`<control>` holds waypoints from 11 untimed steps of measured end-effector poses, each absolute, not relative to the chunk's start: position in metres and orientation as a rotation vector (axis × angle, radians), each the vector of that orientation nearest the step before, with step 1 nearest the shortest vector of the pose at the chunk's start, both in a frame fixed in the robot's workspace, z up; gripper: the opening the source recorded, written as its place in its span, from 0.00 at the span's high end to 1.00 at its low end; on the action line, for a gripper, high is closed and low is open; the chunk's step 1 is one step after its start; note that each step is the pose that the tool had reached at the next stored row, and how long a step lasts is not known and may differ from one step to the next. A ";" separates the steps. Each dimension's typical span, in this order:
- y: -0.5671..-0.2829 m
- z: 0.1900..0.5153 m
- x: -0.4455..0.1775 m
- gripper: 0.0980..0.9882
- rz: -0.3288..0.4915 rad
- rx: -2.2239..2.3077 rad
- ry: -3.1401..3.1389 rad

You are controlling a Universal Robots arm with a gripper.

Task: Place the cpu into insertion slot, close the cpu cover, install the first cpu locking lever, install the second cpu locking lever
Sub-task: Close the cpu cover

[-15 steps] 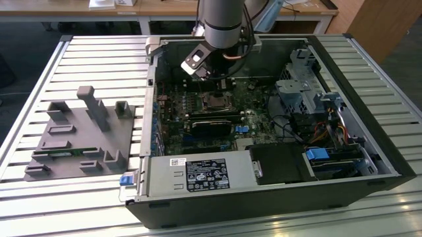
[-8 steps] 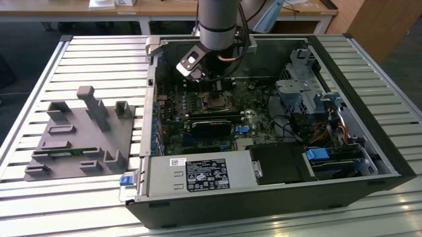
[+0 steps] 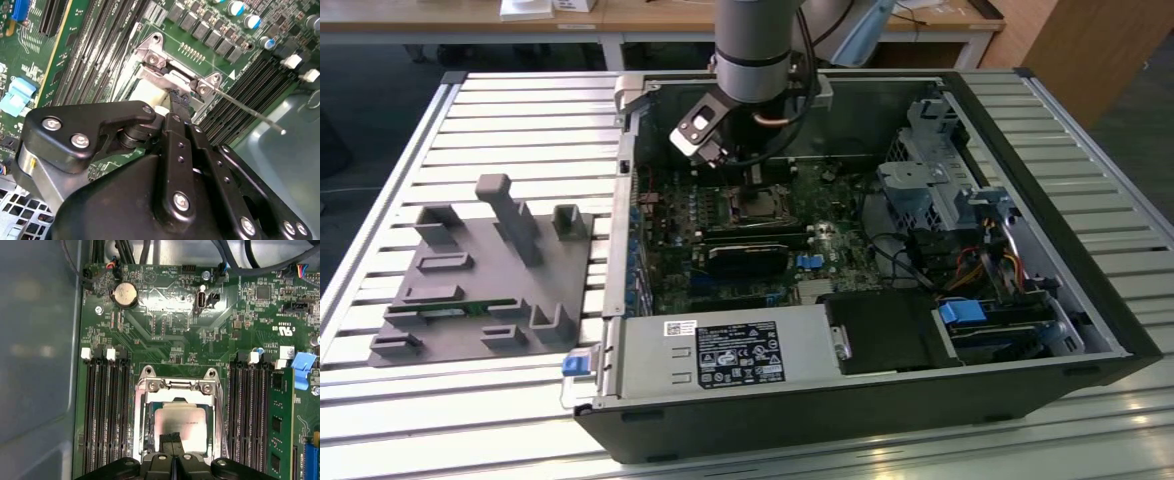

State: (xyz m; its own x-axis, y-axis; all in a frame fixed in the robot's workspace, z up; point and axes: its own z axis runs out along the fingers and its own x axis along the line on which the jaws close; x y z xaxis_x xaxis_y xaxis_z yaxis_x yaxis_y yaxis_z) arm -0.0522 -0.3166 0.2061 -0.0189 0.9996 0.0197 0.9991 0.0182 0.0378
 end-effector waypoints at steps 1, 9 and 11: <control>-0.317 0.206 -0.053 0.99 0.064 2.191 2.233; -0.317 0.200 -0.056 0.99 0.063 2.191 2.233; -0.317 0.200 -0.056 0.99 0.062 2.192 2.232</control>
State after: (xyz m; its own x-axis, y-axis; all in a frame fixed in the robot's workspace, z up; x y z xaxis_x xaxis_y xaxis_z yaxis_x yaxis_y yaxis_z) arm -0.0557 -0.3166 0.1995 -0.0188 0.9996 0.0190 0.9991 0.0181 0.0372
